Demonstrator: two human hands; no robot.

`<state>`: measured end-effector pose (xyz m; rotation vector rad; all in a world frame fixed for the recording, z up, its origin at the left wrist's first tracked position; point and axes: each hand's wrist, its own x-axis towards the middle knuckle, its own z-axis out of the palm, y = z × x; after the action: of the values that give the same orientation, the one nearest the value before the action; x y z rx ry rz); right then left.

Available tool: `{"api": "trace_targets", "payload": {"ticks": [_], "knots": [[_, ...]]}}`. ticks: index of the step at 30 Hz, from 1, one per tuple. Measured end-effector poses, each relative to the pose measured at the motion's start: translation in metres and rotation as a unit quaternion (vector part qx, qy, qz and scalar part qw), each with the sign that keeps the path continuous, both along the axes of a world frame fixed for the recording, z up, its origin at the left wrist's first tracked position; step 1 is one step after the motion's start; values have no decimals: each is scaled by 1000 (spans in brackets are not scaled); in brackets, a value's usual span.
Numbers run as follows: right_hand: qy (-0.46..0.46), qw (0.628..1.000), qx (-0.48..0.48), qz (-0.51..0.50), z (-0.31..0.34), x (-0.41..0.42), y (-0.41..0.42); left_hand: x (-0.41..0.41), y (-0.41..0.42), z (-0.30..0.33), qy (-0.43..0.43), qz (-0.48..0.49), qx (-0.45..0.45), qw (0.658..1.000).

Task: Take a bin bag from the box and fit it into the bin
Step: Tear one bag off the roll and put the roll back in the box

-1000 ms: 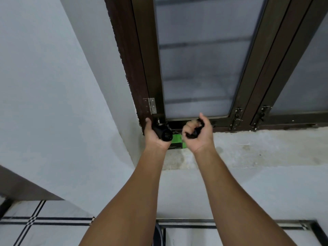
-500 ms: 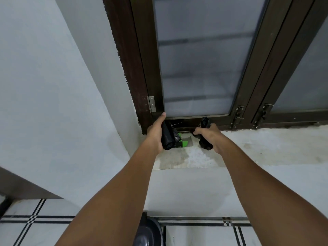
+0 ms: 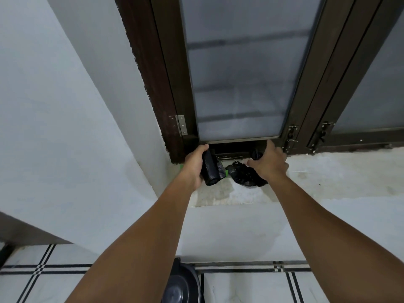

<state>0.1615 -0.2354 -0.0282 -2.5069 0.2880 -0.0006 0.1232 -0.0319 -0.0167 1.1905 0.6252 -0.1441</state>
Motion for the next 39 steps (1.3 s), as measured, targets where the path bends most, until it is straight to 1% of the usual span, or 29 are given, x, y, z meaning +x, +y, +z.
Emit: {"api": "trace_targets", "payload": {"ticks": [1,3,4,5,6,7,9,10,12,14,16,17,18,19,22,24,26,29,31,33,34,35,36,37,39], "knots": [[-58,998,5,-12,2,-3,1,1,-1,-1,-4,-5,7,1000],[-194,980,29,-15,2,-7,6,2,-2,-2,-9,-14,21,1000],[-238,970,52,0,4,-9,11,2,-3,-1,-13,-17,28,999],[-251,963,94,24,8,-12,17,3,-4,-3,-19,-21,32,999],[-237,958,151,51,13,-15,25,3,-5,-3,-23,-26,36,999],[-193,954,218,77,17,-18,34,4,-5,-4,-26,-33,33,999],[-58,931,344,111,20,-23,51,2,-9,-3,-39,-40,4,998],[6,916,383,120,20,-25,56,1,-12,-2,-48,-40,-12,998],[93,887,431,136,16,-30,65,2,-13,0,-59,-23,-46,997],[144,847,492,145,14,-34,68,2,-10,5,-59,2,-67,996],[188,805,541,157,15,-36,67,2,-7,9,-61,13,-66,996],[204,790,555,165,14,-37,65,2,-5,9,-68,16,-60,996],[212,783,559,171,13,-38,64,2,-4,9,-77,20,-56,995],[210,787,554,172,11,-37,62,2,-3,9,-84,28,-54,995],[180,817,528,147,11,-36,59,0,0,10,-86,41,-50,994],[181,815,537,119,14,-36,57,-4,3,12,-73,32,-55,995],[193,791,574,84,16,-35,53,-6,9,11,-67,20,-46,996],[205,743,635,57,17,-35,48,-9,11,14,-83,-13,-29,996],[192,729,656,40,18,-35,48,-11,10,16,-87,-37,-6,995],[165,736,656,15,19,-34,48,-11,7,16,-89,-50,35,994],[149,745,650,3,20,-33,47,-11,5,16,-90,-51,79,992],[133,755,642,-7,21,-31,46,-10,3,14,-92,-50,148,983],[119,765,633,-16,22,-29,44,-9,2,12,-98,-48,237,965],[103,778,619,-24,21,-27,43,-9,3,8,-107,-42,330,937],[66,814,576,-44,19,-22,38,-11,7,0,-128,-63,471,870]]}}
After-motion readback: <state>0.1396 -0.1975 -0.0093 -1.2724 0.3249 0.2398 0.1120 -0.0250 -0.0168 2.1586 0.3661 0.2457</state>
